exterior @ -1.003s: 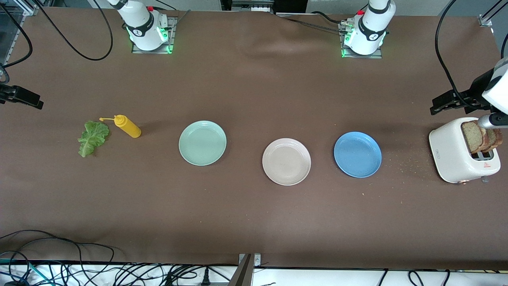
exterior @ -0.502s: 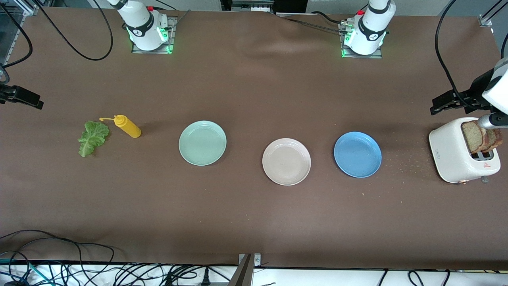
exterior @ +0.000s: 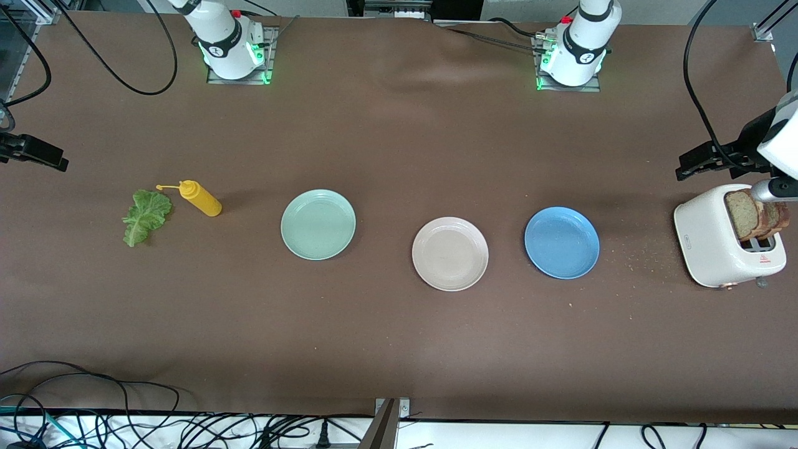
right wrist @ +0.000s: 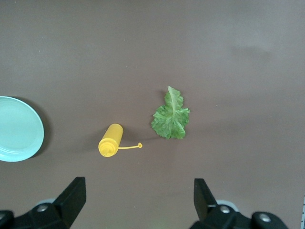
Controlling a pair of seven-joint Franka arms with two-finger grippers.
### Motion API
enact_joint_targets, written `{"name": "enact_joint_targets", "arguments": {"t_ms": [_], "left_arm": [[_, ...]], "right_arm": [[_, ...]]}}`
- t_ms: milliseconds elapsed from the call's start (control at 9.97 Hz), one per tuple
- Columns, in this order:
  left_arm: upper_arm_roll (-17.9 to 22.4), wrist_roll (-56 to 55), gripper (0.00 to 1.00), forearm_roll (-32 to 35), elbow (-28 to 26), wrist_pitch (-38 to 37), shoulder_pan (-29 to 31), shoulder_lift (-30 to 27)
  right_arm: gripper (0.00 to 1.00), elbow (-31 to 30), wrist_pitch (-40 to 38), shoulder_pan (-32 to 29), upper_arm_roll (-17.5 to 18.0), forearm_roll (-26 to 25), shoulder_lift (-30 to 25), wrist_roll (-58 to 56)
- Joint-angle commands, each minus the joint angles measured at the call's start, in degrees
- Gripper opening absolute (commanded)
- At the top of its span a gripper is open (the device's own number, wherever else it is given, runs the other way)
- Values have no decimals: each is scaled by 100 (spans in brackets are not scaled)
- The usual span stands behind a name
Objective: Make sandwich on beige plate with both arms
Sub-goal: 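Move the left gripper down over the bread slices in the toaster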
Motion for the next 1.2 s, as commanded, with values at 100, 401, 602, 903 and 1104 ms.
{"name": "enact_joint_targets", "arguments": {"t_ms": [100, 401, 602, 903, 1104], "left_arm": [[91, -7, 100, 274, 226, -101, 253, 445], [170, -17, 100, 432, 234, -83, 647, 1083], [205, -17, 100, 520, 234, -75, 841, 1324], [346, 36, 100, 537, 864, -100, 992, 1709], [355, 62, 100, 494, 885, -101, 1044, 1799]], "right_arm": [[100, -29, -41, -3, 16, -11, -40, -5], [100, -38, -41, -3, 16, -11, -40, 3], [100, -38, -41, -3, 16, -11, -49, 3], [100, -38, -41, -3, 16, -11, -41, 3], [100, -38, -41, -3, 16, -11, -40, 3]]}}
